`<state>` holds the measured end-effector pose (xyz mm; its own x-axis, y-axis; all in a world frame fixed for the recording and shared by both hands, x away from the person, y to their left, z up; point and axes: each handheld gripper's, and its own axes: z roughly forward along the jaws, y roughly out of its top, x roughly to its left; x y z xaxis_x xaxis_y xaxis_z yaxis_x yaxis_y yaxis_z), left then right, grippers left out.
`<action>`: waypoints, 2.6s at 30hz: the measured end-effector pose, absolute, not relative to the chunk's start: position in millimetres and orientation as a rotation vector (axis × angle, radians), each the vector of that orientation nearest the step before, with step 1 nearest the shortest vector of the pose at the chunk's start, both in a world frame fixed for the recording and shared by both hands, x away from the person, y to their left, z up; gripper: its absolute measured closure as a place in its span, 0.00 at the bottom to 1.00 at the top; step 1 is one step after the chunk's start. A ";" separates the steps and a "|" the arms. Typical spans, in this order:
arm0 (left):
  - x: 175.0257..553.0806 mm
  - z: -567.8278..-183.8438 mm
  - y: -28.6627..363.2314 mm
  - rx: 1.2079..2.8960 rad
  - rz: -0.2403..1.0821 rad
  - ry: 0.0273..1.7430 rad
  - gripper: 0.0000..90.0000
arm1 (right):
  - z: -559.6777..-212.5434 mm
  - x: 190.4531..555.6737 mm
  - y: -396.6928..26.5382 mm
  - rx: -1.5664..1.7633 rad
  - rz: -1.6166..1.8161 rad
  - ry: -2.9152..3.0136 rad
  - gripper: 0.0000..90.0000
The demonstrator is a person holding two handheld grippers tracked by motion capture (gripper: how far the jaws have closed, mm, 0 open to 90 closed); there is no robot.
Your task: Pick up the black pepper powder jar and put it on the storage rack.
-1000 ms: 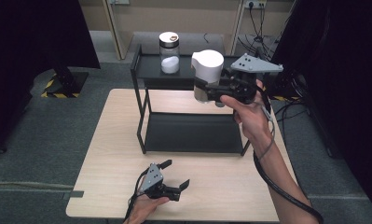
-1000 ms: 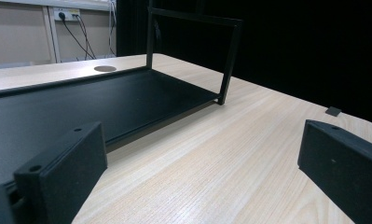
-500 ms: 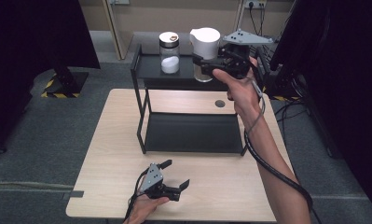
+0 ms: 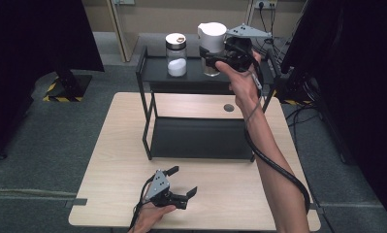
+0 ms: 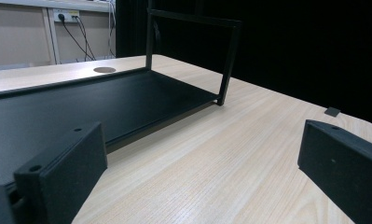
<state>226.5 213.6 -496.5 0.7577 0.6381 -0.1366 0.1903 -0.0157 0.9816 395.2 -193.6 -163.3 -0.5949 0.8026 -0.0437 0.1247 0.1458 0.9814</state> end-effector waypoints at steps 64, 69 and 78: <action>225.1 -496.1 212.9 1.580 0.414 0.677 0.01 | -195.5 352.4 -222.9 0.901 1.605 1.773 0.00; 225.2 -496.1 212.9 1.578 0.412 0.676 0.01 | -202.3 341.7 -229.7 0.872 1.622 1.772 0.00; 225.4 -496.9 212.8 1.577 0.414 0.685 0.01 | -218.4 324.7 -241.2 0.828 1.638 1.788 0.00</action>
<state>225.4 212.8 -496.9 0.7547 0.6430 -0.1302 0.1837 -0.0165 0.9828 324.7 -241.2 -218.4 -0.6450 0.7642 -0.0025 0.0644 0.0576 0.9963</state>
